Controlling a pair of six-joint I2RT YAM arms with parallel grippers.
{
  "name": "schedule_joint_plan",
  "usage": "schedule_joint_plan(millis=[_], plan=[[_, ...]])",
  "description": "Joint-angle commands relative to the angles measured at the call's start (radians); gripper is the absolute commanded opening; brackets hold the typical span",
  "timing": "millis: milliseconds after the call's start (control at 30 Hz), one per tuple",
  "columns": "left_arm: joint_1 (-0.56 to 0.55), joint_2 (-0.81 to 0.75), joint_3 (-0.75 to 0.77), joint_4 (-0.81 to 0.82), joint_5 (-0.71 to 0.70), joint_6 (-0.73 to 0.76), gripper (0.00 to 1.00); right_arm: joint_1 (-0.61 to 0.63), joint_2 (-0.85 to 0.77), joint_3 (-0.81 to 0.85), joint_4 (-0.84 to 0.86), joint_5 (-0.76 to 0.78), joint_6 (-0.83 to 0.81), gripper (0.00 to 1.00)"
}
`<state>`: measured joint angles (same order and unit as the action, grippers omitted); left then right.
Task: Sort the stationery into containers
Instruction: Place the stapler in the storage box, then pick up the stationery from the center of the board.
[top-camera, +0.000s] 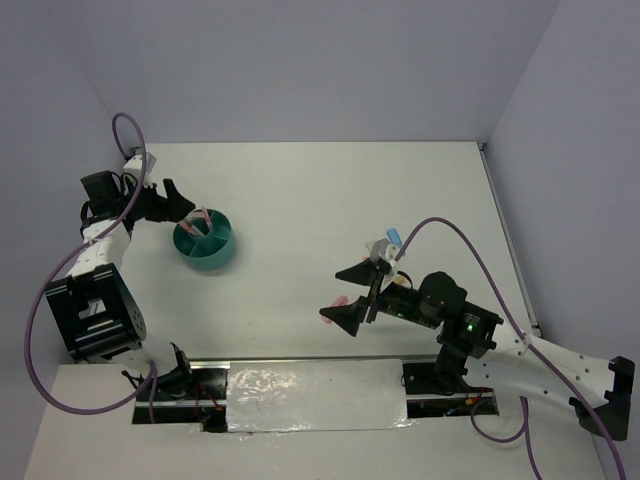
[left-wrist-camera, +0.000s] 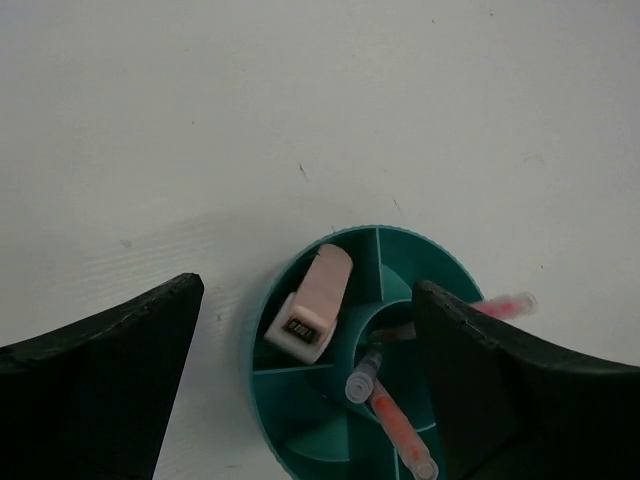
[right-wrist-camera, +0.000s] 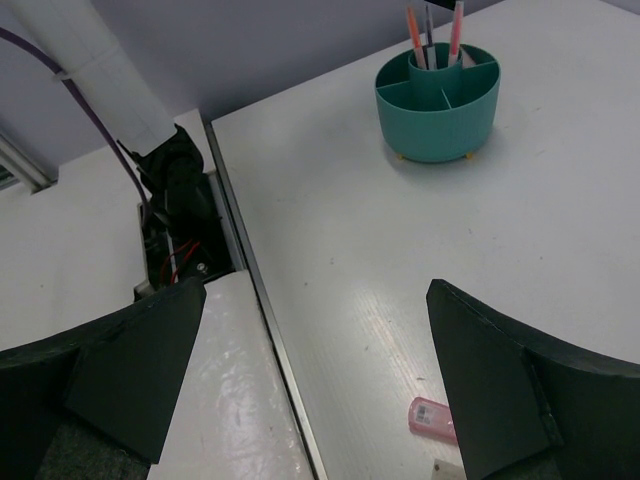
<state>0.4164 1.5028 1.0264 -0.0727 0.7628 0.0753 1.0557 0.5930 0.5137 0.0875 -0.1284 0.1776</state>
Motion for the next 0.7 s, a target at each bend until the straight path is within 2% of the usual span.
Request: schedule_joint_plan(millis=[0, 233, 300, 333, 400, 433, 467, 533, 567, 633, 667], plan=[[0.005, -0.006, 0.004, 0.042, -0.003, 0.006, 0.99, 0.000, -0.007, -0.003, 0.035, -0.002, -0.003, 1.00], [0.005, -0.030, 0.038, 0.041, -0.034, -0.015, 0.99, 0.000, 0.007, -0.003, 0.035, 0.033, -0.007, 1.00], [0.005, -0.058, 0.069, 0.027, -0.100, -0.055, 0.99, 0.000, 0.017, -0.003, 0.023, 0.126, 0.006, 1.00], [0.005, -0.100, 0.096, 0.022, -0.199, -0.068, 0.99, 0.000, 0.024, 0.000, 0.012, 0.200, 0.025, 1.00], [0.005, -0.153, 0.133, -0.004, -0.336, -0.195, 0.99, -0.003, 0.065, 0.006, -0.023, 0.342, 0.106, 1.00], [0.004, -0.206, 0.180, -0.030, -0.484, -0.238, 0.99, -0.008, 0.118, 0.017, -0.047, 0.455, 0.134, 1.00], [0.005, -0.232, 0.208, -0.115, -0.563, -0.346, 0.99, -0.023, 0.154, 0.057, -0.125, 0.505, 0.205, 1.00], [0.005, -0.320, 0.279, -0.234, -0.752, -0.451, 0.99, -0.045, 0.292, 0.113, -0.225, 0.610, 0.294, 1.00], [0.005, -0.350, 0.288, -0.353, -0.772, -0.535, 0.99, -0.074, 0.339, 0.167, -0.318, 0.616, 0.377, 1.00], [0.004, -0.486, 0.244, -0.442, -0.790, -0.594, 0.99, -0.105, 0.478, 0.219, -0.406, 0.607, 0.475, 1.00], [0.004, -0.540, 0.201, -0.440, -0.675, -0.609, 0.99, -0.111, 0.519, 0.255, -0.460, 0.605, 0.552, 1.00]])
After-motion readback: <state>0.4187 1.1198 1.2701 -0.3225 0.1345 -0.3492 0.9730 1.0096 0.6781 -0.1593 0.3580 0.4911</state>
